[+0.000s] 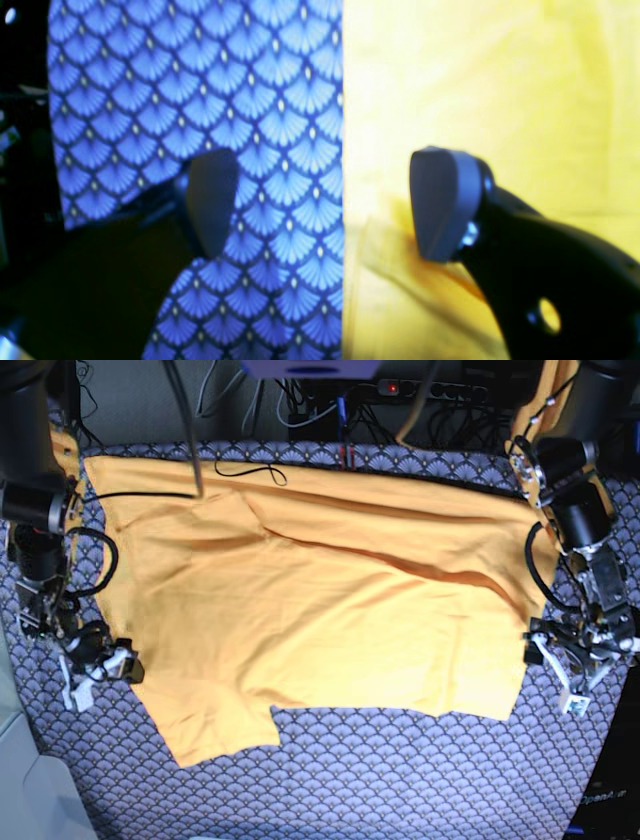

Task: Fold the T-shirt properly
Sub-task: 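Move both grippers to the shirt's side edges and grasp them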

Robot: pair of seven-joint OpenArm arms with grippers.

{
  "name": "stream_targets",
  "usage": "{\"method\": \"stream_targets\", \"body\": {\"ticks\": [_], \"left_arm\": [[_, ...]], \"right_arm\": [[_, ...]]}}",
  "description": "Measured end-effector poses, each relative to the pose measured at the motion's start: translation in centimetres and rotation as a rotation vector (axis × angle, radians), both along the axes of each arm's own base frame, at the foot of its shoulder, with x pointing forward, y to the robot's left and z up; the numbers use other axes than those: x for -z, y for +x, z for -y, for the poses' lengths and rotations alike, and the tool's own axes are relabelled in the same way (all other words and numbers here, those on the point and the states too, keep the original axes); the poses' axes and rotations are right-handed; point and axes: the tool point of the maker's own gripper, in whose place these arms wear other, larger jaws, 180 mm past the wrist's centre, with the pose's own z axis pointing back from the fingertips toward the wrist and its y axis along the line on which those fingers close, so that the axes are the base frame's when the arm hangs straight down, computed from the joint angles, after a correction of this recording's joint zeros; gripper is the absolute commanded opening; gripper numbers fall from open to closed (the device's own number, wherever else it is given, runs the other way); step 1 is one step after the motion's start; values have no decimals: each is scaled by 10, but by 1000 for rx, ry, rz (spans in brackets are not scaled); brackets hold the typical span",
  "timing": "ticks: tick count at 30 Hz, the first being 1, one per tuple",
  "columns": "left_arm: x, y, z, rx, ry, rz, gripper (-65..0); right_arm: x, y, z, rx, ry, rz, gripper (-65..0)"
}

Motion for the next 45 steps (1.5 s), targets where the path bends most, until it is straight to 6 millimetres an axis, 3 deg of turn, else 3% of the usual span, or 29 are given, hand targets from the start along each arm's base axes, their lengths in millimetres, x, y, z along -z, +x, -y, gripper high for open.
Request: {"method": "stream_targets", "body": {"ticks": [9, 12, 16, 18, 21, 27, 29, 34, 40, 45], "left_arm": [[-15, 5, 1, 3, 18, 45, -132], [-17, 7, 4, 6, 16, 53, -132], [-14, 10, 12, 17, 0, 57, -132], [-22, 18, 16, 30, -4, 106, -132], [-28, 35, 15, -32, -46, 195, -132], [11, 42, 34, -63, -161, 220, -130], [18, 53, 43, -71, -215, 232, -130], [7, 85, 67, -67, -337, 298, -130], [13, 91, 45, -191, -255, 328, -130], [24, 87, 49, -190, -254, 309, -130]], "right_arm": [[9, -8, 0, 11, 7, 4, -369], [11, -9, -3, -5, -5, 0, -449], [13, -9, -12, -41, -22, -10, -602], [14, -7, -18, -47, -13, -8, -639], [12, -6, -19, -49, -14, -5, -640], [9, -3, -17, -48, -16, 1, -640], [9, -3, -17, -48, -15, 0, -640], [9, -3, -18, -49, -16, -1, -640], [9, -4, -17, -48, -17, -1, -640], [9, -4, -13, -44, -23, -3, -640]]}}
